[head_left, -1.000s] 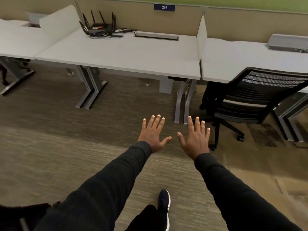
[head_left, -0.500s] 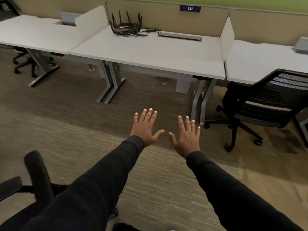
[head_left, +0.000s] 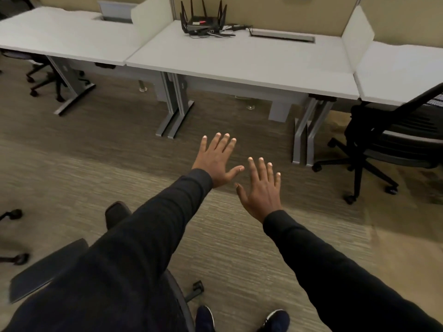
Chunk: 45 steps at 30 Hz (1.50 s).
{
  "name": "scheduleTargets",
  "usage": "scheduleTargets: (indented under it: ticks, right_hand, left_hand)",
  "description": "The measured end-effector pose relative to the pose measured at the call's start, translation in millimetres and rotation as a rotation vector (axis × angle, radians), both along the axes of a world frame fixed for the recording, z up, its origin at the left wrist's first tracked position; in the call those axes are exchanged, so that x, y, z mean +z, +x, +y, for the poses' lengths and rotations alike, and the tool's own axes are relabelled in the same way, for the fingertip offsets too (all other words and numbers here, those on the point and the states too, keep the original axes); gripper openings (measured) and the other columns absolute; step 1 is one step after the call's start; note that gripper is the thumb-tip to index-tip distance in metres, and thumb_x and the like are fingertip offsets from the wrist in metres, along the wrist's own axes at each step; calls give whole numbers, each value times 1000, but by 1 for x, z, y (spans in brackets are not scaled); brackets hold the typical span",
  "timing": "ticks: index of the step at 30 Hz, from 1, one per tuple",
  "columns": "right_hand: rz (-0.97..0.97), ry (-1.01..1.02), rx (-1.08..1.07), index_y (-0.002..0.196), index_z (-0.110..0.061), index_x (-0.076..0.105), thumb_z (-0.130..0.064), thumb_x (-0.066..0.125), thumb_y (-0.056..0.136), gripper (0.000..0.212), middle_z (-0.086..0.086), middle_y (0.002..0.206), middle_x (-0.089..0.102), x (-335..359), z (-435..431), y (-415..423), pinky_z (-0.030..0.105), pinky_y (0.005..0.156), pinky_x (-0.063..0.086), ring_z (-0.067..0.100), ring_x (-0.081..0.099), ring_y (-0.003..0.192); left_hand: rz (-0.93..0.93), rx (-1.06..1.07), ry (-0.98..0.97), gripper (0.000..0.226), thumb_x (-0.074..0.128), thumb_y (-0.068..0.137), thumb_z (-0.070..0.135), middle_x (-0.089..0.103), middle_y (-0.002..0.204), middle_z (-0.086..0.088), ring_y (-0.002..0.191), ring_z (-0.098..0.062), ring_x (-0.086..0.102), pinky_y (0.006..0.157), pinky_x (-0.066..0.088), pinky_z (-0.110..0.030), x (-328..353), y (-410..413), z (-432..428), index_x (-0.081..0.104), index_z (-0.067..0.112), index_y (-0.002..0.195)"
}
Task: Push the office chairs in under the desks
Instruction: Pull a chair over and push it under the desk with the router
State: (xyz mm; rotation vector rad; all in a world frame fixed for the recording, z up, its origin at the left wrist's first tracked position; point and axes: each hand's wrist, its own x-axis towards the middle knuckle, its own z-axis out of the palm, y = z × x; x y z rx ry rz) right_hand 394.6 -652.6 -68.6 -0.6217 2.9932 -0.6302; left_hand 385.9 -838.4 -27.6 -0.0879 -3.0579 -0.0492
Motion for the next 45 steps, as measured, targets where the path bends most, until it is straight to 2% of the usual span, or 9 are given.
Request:
scheduleTargets:
  ticks: [5,16,24,27,32,36,38,41,45]
  right_hand:
    - [1,9,69,162,-27,4,-64,40,95,84,11,170,4,3,-25,34,61,123,4,34,0,156]
    - [20,-53,322,161,-25,8,-66,39,95,84,13,170,6,16,-33,106,61,123,5,35,1,156]
    - [2,-45,489,160,-25,9,-66,43,93,85,15,169,9,9,-58,169,62,123,7,37,4,156]
    - [-51,-14,536,160,-26,4,-67,41,92,87,15,169,6,1,-70,193,61,123,3,37,1,156]
    - [-158,64,620,161,-20,2,-61,48,91,93,15,170,2,-19,-88,220,61,123,3,37,0,156]
    - [-249,80,611,162,-21,-3,-54,53,90,97,10,171,0,-29,-94,213,57,123,14,36,9,155]
    - [-286,91,609,161,-26,-7,-55,53,89,98,10,171,1,-31,-95,202,53,120,25,35,21,152]
    - [-324,81,603,161,-29,-9,-55,52,89,98,11,169,12,-35,-96,187,47,108,40,36,44,139]
    - [-304,69,599,161,-28,-9,-55,52,89,98,8,167,21,-40,-94,169,44,102,42,33,52,130]
  left_hand:
    - [-16,80,-10,87,28,92,72,13,167,-8,154,-27,4,122,-1,-58,-3,39,-35,14,18,159]
    - [-19,394,46,86,26,91,74,23,164,-6,153,-26,11,120,6,-58,-22,137,-68,28,17,155]
    - [-107,429,64,75,30,93,67,22,164,-8,153,-27,9,121,7,-56,-49,175,-77,45,17,146]
    - [-57,570,116,79,33,91,71,15,165,-13,153,-30,4,120,2,-55,-58,187,-87,42,16,147]
    - [60,865,383,97,57,88,62,2,165,-22,152,-38,0,121,7,-56,-73,205,-85,14,10,158]
    - [84,930,578,105,72,82,38,1,165,-21,153,-35,-2,123,7,-52,-74,192,-84,7,4,158]
    - [129,936,652,104,73,81,29,3,166,-18,154,-32,-1,123,5,-50,-76,185,-88,8,3,157]
    - [145,946,700,103,74,80,24,2,167,-15,154,-29,-2,124,4,-48,-82,173,-91,9,3,158]
    - [118,945,682,102,74,80,25,3,167,-15,154,-29,-2,124,4,-49,-88,153,-91,11,5,158]
